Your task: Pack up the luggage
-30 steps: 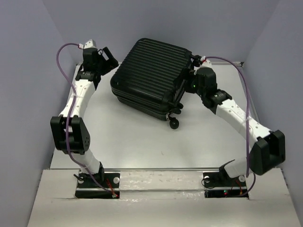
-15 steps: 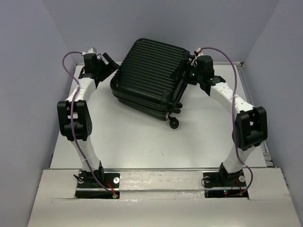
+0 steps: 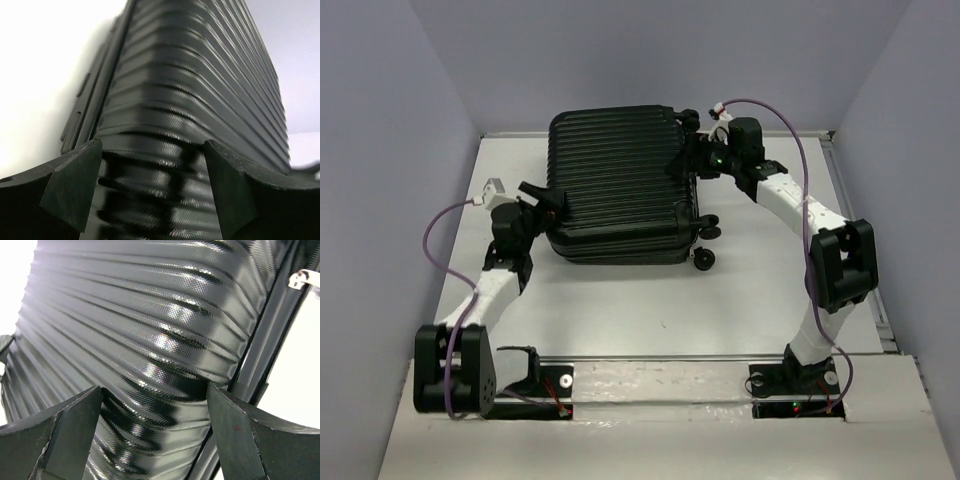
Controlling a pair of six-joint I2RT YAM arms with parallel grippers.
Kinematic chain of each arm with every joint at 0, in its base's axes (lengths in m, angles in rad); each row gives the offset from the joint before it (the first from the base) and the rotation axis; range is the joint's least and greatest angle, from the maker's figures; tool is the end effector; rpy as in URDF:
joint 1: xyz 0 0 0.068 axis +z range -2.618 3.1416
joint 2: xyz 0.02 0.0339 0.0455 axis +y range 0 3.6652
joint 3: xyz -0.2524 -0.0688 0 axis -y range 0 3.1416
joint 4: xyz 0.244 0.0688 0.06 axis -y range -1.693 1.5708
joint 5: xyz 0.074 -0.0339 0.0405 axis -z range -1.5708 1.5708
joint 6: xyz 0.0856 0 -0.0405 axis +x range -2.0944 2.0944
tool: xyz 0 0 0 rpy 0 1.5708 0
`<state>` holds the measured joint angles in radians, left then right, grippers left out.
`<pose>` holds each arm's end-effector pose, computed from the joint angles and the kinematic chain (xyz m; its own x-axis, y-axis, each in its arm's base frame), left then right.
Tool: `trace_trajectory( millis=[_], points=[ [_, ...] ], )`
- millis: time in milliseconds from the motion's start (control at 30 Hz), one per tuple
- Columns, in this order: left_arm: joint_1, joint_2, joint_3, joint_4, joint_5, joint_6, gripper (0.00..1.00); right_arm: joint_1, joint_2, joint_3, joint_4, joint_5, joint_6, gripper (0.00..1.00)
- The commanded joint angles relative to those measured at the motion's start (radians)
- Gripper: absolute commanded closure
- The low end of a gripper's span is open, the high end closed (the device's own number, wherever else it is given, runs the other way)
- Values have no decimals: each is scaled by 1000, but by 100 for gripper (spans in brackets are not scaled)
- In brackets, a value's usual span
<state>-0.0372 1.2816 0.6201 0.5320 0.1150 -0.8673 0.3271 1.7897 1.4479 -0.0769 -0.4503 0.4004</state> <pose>0.3345 -0.0223 0.2323 -0.1984 -0.7507 -0.6302 -0.0010 0.6431 -0.7658 0.4263 0.1840 0.2732 -0.6141 0.1622 -0.7724 -0.4631 0.7184 0.5191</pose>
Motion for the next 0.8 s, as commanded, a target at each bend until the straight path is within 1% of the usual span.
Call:
trace_trajectory(
  millis=[0, 67, 133, 167, 233, 267, 300, 400, 433, 467, 533, 567, 600, 633, 667, 700, 733, 767],
  points=[
    [-112, -218, -183, -127, 125, -21, 11, 118, 77, 69, -141, -237, -25, 14],
    [-110, -293, -177, -197, 95, -1, 10, 118, 97, 123, -164, -219, -20, 13],
    [-110, -338, -93, -259, 66, 53, 9, 118, 109, 166, -178, -214, -9, 11],
    [-110, -335, -12, -306, 66, 71, 9, 118, 117, 211, -198, -196, -5, 10],
    [-109, -311, 74, -355, 66, 123, 7, 118, 106, 244, -205, -176, 6, 7],
    [-105, -301, 114, -398, 66, 138, 7, 118, 96, 258, -207, -156, 5, 6],
    [-101, -295, 192, -420, 66, 154, 7, 118, 82, 269, -208, -142, 3, 3],
    [-84, -335, 292, -486, 29, 204, 6, 118, -18, 278, -207, -75, -37, 0],
    [-78, -350, 312, -504, 19, 238, 6, 118, -86, 255, -207, -52, -67, 0],
    [-73, -364, 326, -550, 6, 257, 5, 118, -128, 232, -199, -9, -87, 0],
    [-61, -415, 333, -592, -23, 284, 4, 118, -221, 156, -164, 27, -138, 0],
    [-56, -435, 320, -608, -23, 301, 3, 118, -330, 38, -108, 65, -147, 0],
    [-55, -471, 285, -616, -21, 310, 3, 118, -389, -28, -81, 82, -156, 1],
    [-53, -488, 262, -624, -20, 320, 3, 118, -450, -100, -51, 93, -155, 4],
    [-53, -505, 242, -645, -21, 326, 2, 118, -574, -175, -22, 96, -146, 10],
    [-52, -522, 201, -655, -20, 341, 2, 118, -637, -349, 58, 81, -129, 31],
    [-50, -556, 178, -670, -18, 352, 2, 137, -750, -520, 148, 62, -95, 53],
    [-50, -574, 156, -676, -17, 352, 2, 154, -751, -521, 181, 62, -77, 71]
  ],
)
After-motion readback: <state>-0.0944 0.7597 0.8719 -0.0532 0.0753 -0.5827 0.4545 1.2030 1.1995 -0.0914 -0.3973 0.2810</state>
